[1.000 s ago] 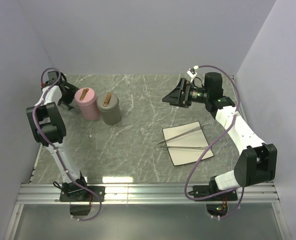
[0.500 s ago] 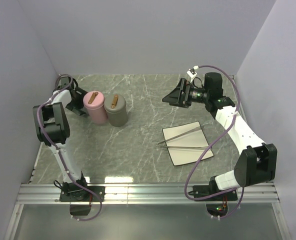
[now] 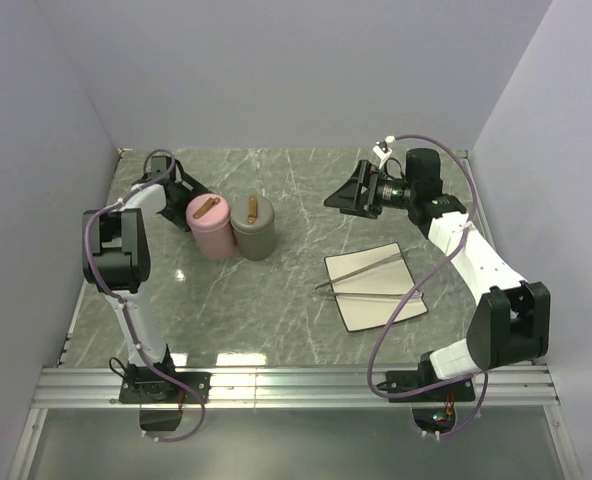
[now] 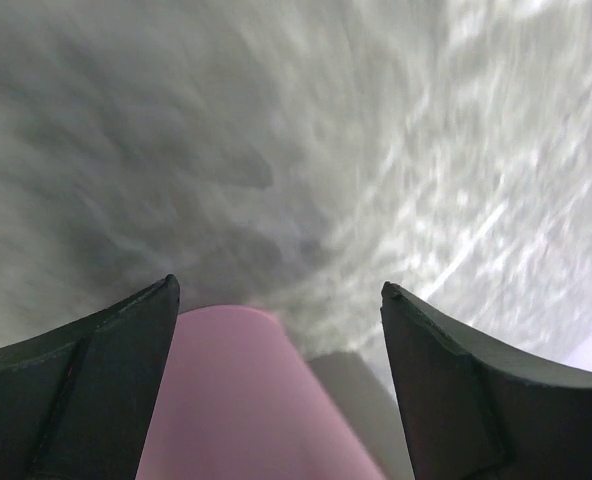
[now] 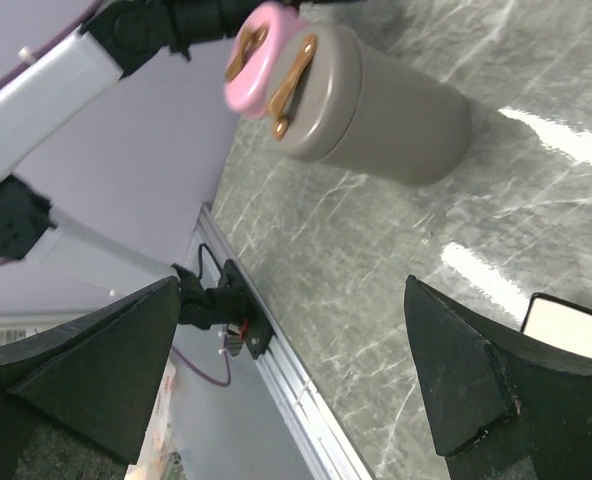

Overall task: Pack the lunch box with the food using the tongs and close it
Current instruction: Move the packing box to the center of the board.

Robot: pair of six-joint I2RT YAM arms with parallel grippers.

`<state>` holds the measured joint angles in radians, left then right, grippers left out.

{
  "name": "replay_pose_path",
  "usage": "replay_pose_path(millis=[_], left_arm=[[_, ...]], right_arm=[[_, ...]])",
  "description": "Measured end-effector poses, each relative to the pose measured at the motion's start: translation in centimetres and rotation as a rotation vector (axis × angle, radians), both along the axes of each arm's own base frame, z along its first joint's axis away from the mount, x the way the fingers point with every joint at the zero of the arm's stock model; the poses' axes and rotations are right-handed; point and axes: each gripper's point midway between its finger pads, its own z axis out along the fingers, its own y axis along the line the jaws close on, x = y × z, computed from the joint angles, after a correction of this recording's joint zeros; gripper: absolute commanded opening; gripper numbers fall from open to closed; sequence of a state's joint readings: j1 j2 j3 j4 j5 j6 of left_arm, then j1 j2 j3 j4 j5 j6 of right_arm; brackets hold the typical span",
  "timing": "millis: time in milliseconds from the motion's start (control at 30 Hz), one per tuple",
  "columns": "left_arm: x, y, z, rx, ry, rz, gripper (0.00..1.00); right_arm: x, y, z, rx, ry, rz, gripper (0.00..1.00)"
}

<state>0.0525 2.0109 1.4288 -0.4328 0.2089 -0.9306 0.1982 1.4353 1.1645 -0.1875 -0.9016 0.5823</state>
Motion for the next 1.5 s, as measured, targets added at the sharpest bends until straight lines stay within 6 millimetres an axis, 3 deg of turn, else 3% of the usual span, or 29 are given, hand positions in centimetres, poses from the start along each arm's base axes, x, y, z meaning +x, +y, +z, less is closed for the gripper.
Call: replay_pose_path(millis=[267, 433, 633, 833, 933, 1167, 1500], left_arm=[[-3.5, -4.3, 0.3, -0.06, 0.02, -0.056, 0.88], [-3.6, -5.2, 1.0, -0.074, -0.001, -0.075, 0.89], [-2.2, -4.5, 2.9, -0.043, -0.052, -0.1, 0.89], [0.0, -1.9, 5.2, -0.019, -0.162, -0.134, 0.8], [-0.1, -1.0, 5.3, -0.022, -0.173, -0.152, 0.8], [-1.0, -1.2, 5.4, -0.056, -0.199, -0.21, 0.76], [-3.9, 2.0, 5.3, -0.118, -0.216, -0.223, 0.68]], right_arm=[[2.9, 0.2, -3.5, -0.016, 0.069, -0.05, 0.98], [6.4, 0.7, -6.4, -0.031, 0.121, -0.078, 0.96], [12.0, 2.0, -8.0, 0.002, 0.104, -0.092, 0.92], [15.1, 4.0, -9.3, 0.057, 0.112, -0.09, 0.88], [15.9, 6.0, -9.8, 0.094, 0.125, -0.066, 0.85], [16.4, 12.0, -11.2, 0.152, 0.126, 0.028, 0.83], [14.2, 18.2, -14.6, 0.227, 0.209, 0.14, 0.82]])
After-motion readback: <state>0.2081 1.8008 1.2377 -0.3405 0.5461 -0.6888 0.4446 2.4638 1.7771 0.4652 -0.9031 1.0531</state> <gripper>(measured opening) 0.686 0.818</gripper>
